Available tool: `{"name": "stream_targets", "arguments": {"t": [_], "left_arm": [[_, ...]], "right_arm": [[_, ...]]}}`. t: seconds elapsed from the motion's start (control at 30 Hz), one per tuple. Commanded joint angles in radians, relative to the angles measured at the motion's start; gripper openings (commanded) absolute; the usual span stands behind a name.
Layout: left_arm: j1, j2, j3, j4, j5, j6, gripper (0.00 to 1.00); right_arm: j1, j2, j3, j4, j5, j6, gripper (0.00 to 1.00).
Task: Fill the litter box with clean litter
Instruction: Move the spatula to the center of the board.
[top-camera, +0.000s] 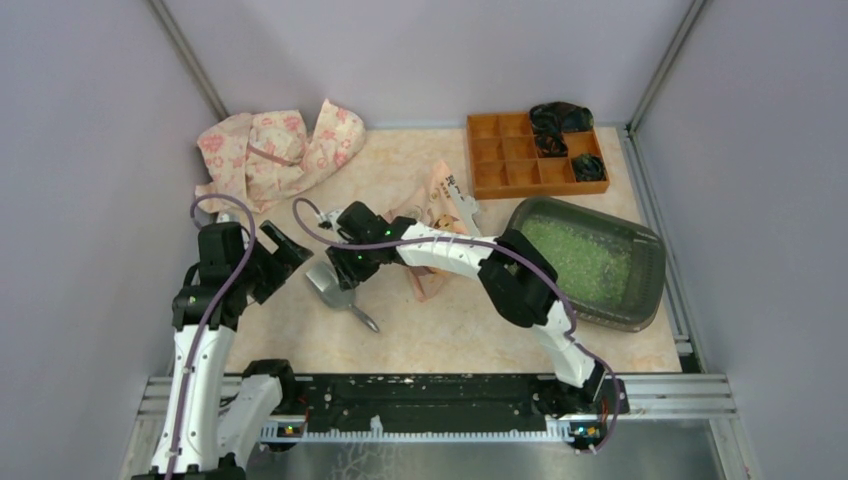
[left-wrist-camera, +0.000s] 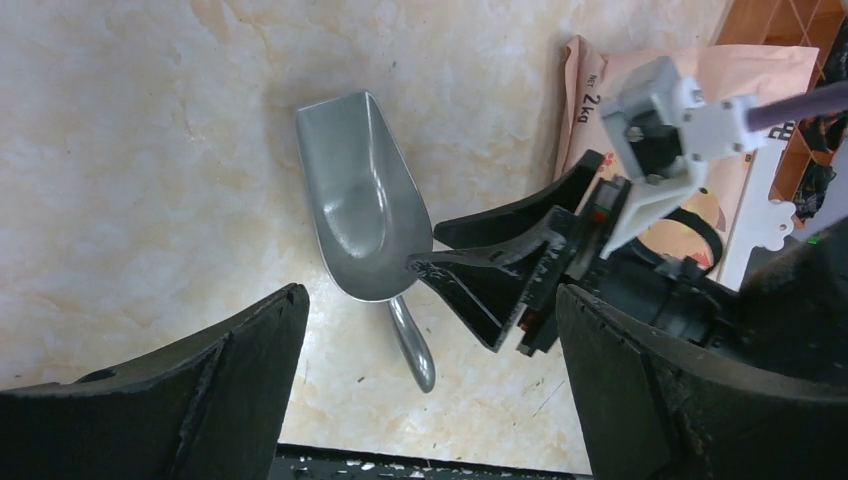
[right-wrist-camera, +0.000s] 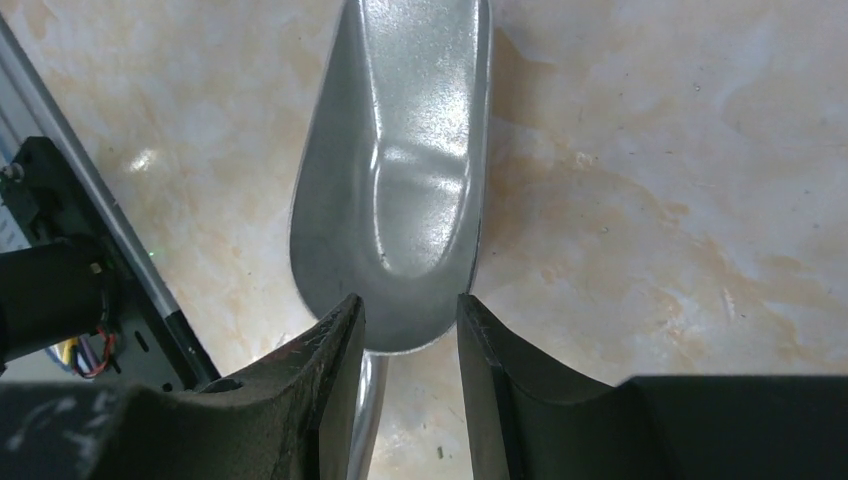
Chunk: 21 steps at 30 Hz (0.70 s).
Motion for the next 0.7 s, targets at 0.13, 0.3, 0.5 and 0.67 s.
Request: {"name": "stream_targets", "arguments": {"t": [0.13,0.3,0.5,0.67], "left_arm": [[0.006,-0.026,0.036,-0.003,-0.017,0.038,0.99],[0.006,-0.027,0.03,-0.003,-0.017,0.041,0.99],[0.006,-0.025,0.023,0.006,-0.008,0.04,0.99],[0.006,-0.027,0.026,0.011,-0.012,0.041,0.99]], "right_arm": [[0.03,0.073,0.093,-0.031,0.141,-0.024,0.4],[0.037,0.102,0.124,-0.051,0.172,-0.038,0.39],[0.039,0.132,0.161,-0.061,0.122,-0.046,0.34],[0.04,0.143,0.167,-0.063,0.071,-0.046,0.02]]}}
